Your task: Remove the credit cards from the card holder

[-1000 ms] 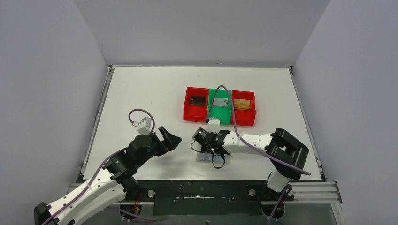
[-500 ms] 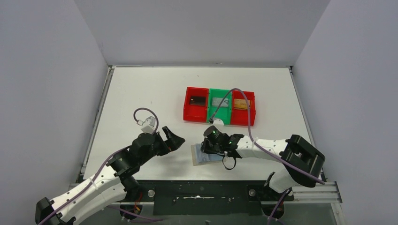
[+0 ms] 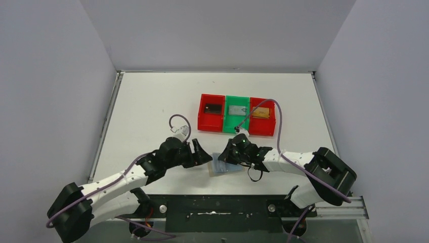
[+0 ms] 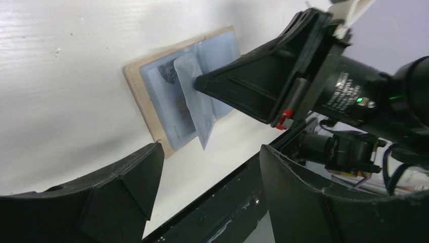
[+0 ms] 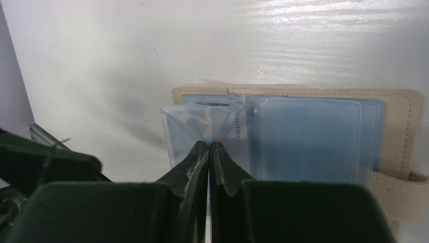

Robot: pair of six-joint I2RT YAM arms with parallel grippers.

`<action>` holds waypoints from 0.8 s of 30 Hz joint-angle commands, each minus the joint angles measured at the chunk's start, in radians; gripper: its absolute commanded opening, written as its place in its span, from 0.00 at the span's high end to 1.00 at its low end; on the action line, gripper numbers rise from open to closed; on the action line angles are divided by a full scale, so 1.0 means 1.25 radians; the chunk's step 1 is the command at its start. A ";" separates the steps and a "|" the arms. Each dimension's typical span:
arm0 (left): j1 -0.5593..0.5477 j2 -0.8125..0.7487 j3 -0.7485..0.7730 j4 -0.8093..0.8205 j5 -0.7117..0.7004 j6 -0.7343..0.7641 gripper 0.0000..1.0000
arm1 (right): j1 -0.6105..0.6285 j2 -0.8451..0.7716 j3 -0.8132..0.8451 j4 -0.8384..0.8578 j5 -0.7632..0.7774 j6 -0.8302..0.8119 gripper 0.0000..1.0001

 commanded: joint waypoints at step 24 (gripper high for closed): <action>-0.016 0.345 -0.001 0.357 0.144 -0.025 0.61 | -0.044 -0.038 -0.082 0.186 -0.066 0.069 0.99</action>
